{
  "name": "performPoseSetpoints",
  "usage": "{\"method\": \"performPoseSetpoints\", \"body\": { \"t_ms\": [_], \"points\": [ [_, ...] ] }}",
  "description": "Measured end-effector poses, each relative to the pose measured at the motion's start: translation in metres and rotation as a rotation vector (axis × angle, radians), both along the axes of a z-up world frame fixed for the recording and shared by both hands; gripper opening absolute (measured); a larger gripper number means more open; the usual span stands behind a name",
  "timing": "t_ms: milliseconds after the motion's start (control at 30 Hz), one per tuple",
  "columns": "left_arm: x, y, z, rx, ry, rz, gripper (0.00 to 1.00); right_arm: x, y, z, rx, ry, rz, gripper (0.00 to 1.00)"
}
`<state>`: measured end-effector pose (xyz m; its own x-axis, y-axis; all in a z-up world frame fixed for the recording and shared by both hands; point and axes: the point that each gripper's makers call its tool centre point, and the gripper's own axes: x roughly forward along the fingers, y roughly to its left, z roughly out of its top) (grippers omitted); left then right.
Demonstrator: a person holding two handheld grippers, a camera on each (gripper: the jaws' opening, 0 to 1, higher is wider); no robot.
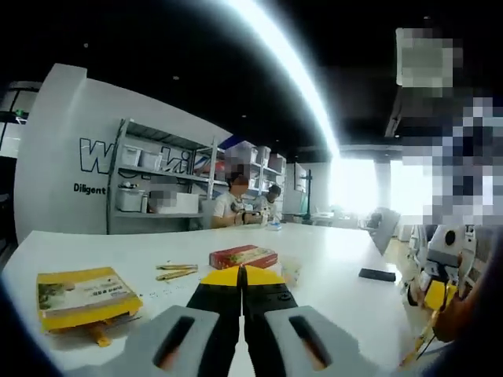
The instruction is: Tear open the coffee pouch, take out the coffee, and pour the coffee from the pouch into the cup
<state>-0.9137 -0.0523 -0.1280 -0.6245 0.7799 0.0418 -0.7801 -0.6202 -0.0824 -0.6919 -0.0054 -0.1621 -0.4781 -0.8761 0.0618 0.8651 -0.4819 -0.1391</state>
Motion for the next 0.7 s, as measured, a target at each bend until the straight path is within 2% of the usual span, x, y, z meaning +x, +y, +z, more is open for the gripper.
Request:
{"method": "performPoseSetpoints", "body": {
  "t_ms": [167,267,400,700],
  "points": [
    [-0.033,0.023,-0.014,-0.043,-0.001,0.005,0.01,-0.005,0.01,0.0,-0.01,-0.007,-0.008,0.0],
    [-0.064,0.035,-0.024,-0.067,-0.013,0.016,0.01,-0.011,0.014,-0.002,-0.01,-0.016,-0.014,0.0],
    [-0.105,0.044,-0.036,-0.095,-0.044,0.045,0.01,-0.02,0.016,-0.005,-0.008,-0.031,-0.013,0.0],
    [-0.18,0.062,-0.059,-0.162,-0.072,0.115,0.01,-0.035,0.017,-0.008,-0.002,-0.042,-0.008,0.0]
  ]
}}
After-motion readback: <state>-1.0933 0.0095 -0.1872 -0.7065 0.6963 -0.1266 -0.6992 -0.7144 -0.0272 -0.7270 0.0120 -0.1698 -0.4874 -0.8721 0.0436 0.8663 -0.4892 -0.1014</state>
